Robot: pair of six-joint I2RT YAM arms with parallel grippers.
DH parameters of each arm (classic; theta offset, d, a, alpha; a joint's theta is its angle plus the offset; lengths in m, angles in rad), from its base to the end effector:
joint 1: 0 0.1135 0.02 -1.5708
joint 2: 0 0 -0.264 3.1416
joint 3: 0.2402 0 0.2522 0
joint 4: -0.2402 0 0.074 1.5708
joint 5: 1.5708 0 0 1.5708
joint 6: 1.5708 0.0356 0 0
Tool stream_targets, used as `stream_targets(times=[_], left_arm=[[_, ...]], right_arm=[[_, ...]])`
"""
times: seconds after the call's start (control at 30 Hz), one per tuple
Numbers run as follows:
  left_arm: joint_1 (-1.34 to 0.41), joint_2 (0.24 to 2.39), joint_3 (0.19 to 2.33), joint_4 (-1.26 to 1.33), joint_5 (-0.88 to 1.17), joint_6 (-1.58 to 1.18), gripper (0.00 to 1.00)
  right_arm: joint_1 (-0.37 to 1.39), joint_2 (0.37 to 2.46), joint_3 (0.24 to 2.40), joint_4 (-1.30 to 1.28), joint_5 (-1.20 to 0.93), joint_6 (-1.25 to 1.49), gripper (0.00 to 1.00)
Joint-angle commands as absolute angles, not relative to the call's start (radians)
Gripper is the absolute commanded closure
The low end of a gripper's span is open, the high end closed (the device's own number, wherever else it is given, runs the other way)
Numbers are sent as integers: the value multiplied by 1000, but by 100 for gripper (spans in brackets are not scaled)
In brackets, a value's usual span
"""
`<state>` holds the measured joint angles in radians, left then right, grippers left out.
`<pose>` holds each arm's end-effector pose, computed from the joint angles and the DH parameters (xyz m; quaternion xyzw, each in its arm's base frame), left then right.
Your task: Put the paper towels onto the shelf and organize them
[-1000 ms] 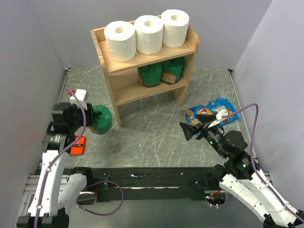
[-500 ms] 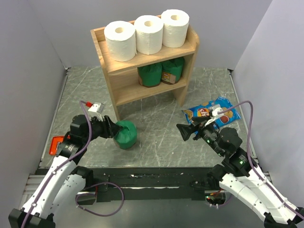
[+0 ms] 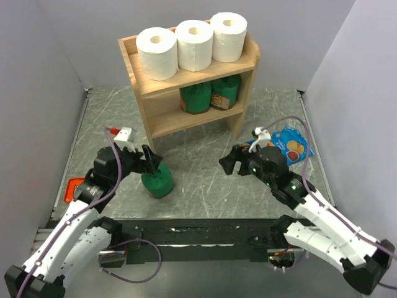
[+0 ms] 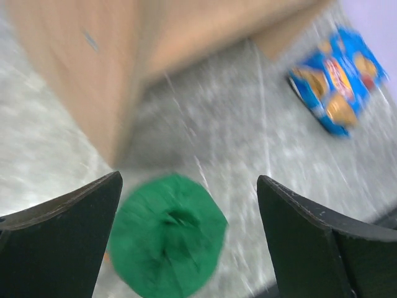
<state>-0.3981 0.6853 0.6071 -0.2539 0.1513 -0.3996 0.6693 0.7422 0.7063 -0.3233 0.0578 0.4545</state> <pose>0.1525 -0.0700 0.2857 0.0433 0.8120 -0.2815 0.5095 0.1385 0.1069 0.3046 -0.0717 0.8187 0.2832 0.4943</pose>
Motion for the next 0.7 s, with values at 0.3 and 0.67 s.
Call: stream_targets(times=[0.3, 0.67], left_arm=[[-361, 960, 842, -408, -520, -445, 4], [-120, 726, 704, -339, -446, -568, 4]], right_arm=[[942, 1285, 1026, -149, 202, 778, 9], [1055, 1549, 1265, -115, 197, 671, 49]])
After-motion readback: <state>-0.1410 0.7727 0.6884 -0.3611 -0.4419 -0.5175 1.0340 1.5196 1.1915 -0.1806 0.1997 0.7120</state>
